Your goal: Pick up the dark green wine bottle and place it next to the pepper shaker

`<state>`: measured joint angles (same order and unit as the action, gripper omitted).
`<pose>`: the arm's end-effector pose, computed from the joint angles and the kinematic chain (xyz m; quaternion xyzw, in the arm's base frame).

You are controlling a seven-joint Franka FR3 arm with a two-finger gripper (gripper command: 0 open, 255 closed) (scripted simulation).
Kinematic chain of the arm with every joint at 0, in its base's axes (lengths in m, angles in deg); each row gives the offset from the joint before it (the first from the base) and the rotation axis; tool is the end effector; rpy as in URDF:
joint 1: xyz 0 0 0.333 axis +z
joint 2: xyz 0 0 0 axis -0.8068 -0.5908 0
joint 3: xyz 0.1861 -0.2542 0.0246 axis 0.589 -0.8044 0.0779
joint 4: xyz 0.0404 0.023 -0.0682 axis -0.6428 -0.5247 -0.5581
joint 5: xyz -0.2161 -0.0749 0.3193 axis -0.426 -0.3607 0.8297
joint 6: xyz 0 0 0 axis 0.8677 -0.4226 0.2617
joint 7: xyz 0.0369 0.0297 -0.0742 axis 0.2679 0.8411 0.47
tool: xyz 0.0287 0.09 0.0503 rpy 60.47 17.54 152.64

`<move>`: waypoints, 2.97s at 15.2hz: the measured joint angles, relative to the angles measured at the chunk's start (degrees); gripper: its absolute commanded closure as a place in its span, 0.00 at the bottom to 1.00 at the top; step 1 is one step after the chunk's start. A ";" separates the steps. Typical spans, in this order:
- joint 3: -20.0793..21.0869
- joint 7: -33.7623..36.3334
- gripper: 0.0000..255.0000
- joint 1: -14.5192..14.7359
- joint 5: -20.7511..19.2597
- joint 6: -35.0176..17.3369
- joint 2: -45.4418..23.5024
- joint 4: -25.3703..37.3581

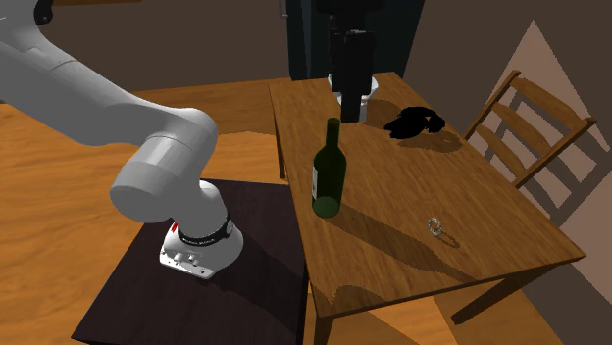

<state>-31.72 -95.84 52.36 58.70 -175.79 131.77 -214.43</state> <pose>0.2965 0.0048 0.6304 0.9961 0.0750 0.0251 0.0381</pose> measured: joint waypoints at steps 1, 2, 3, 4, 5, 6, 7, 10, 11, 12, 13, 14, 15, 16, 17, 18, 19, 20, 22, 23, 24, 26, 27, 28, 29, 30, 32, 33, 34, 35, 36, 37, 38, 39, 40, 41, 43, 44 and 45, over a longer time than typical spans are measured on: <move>0.00 0.00 0.00 0.00 0.00 0.00 0.00 0.00; 0.32 0.29 0.00 0.22 0.36 -0.47 0.25 -0.70; 0.85 0.76 0.00 0.59 0.97 -1.31 0.63 -1.92; 1.57 1.40 0.00 1.07 1.73 -2.17 1.07 -3.17; 2.24 1.96 0.00 1.55 2.50 -3.22 1.53 -4.64; 3.13 2.71 0.00 2.13 3.41 -4.11 1.89 -5.83; 4.07 3.50 0.00 2.72 4.36 -5.22 2.08 -7.06; 6.48 5.35 0.00 4.50 7.03 -8.61 2.77 -10.81; 7.36 5.96 0.00 5.06 7.91 -9.96 2.47 -11.75; 8.27 6.63 0.00 5.75 8.88 -11.20 2.79 -13.15; 9.06 7.14 0.00 6.34 9.73 -12.37 2.67 -14.04; 10.07 7.77 0.00 7.03 10.73 -13.96 2.51 -15.32; 11.13 8.45 0.00 7.70 11.73 -15.61 2.09 -16.39; 12.03 9.02 0.00 8.34 12.62 -16.78 1.76 -17.03; 13.02 9.75 0.00 9.18 13.67 -17.69 1.99 -17.93; 13.69 10.13 0.00 9.59 14.29 -18.77 1.63 -18.51; 14.09 10.31 0.00 9.75 14.61 -19.62 1.14 -18.80; 14.43 10.43 0.00 9.83 14.86 -20.59 0.65 -19.24; 14.75 10.39 0.00 10.00 15.20 -22.21 0.51 -20.70; 14.98 10.42 0.00 10.07 15.38 -23.10 0.29 -21.35; 15.19 10.41 0.00 10.10 15.54 -24.07 -0.02 -22.02; 15.49 10.38 0.00 10.20 15.81 -25.57 -0.35 -23.18; 15.55 10.38 0.00 10.21 15.85 -25.83 -0.44 -23.36; 15.57 10.37 0.00 10.21 15.87 -25.98 -0.49 -23.45; 15.58 10.36 0.00 10.21 15.88 -26.04 -0.50 -23.49; 15.58 10.36 0.00 10.21 15.88 -26.06 -0.49 -23.52; 15.58 10.35 0.00 10.21 15.88 -26.08 -0.49 -23.54; 15.58 10.35 1.00 10.21 15.88 -26.08 -0.49 -23.54; 15.58 10.35 1.00 10.21 15.88 -26.08 -0.49 -23.54; 15.57 10.35 1.00 10.21 15.88 -26.09 -0.49 -23.54; 15.57 10.35 1.00 10.22 15.88 -26.10 -0.47 -23.51; 15.57 10.35 1.00 10.22 15.88 -26.09 -0.48 -23.51; 15.57 10.35 1.00 10.21 15.88 -26.08 -0.48 -23.50; 15.57 10.34 1.00 10.21 15.88 -26.08 -0.48 -23.51; 15.57 10.34 1.00 10.21 15.87 -26.08 -0.48 -23.50; 15.57 10.34 1.00 10.21 15.87 -26.08 -0.48 -23.50; 15.57 10.34 1.00 10.21 15.87 -26.10 -0.48 -23.51; 15.53 10.39 1.00 10.20 15.83 -25.74 -0.44 -23.22; 15.31 10.31 1.00 10.14 15.67 -25.04 -0.16 -22.82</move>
<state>-16.41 -85.53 62.51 74.37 -200.83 131.62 -237.25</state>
